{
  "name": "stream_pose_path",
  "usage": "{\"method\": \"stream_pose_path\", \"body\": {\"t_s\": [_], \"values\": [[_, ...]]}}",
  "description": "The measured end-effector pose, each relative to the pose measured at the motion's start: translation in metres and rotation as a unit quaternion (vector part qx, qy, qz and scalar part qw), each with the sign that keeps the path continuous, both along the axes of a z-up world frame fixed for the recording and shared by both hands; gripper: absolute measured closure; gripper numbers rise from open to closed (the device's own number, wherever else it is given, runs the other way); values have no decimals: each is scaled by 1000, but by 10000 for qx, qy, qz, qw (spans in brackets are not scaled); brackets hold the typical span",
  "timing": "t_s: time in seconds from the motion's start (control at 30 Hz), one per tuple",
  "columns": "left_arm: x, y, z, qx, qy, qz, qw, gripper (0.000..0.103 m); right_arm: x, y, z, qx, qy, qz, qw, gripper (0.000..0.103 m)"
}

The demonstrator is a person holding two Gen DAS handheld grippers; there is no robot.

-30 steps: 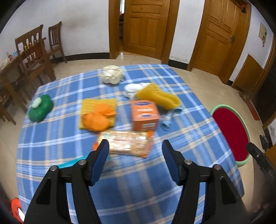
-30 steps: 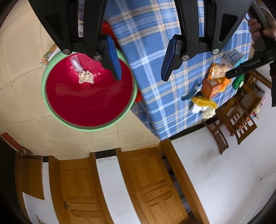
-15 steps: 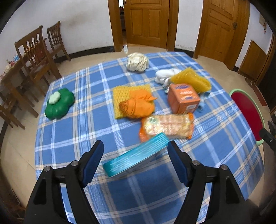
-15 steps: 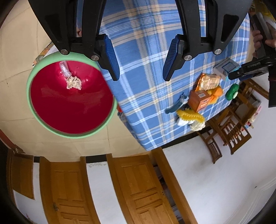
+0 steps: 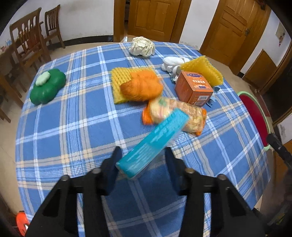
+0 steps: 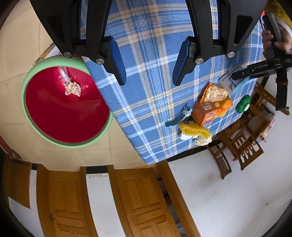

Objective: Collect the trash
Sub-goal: 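Grasp the teal medicine box with the left gripper and lift it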

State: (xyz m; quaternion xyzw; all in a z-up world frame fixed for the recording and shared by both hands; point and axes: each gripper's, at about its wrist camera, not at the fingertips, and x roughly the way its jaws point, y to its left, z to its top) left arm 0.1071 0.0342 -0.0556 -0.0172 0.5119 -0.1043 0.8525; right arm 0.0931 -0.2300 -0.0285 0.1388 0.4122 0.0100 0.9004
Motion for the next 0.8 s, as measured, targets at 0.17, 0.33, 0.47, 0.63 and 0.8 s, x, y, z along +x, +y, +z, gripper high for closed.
{"method": "stream_pose_path", "body": {"t_s": [0.17,0.33,0.47,0.63,0.8], "values": [[-9,7,3,-288,-138,86,9995,75,7,8,-2,-23,41,106,9999,49],[-19,16,10,-523,-347,301,9976,82,16,20,-5,-22,99,262,9996,49],[-22,25,15,-529,-514,625,9953,85,25,34,-7,3,137,455,9989,49],[-23,36,16,-411,-654,911,9928,85,40,61,-10,-30,182,777,9968,49],[-23,49,11,-277,-685,1181,9902,85,55,91,-18,-70,294,1163,9927,49]]}}
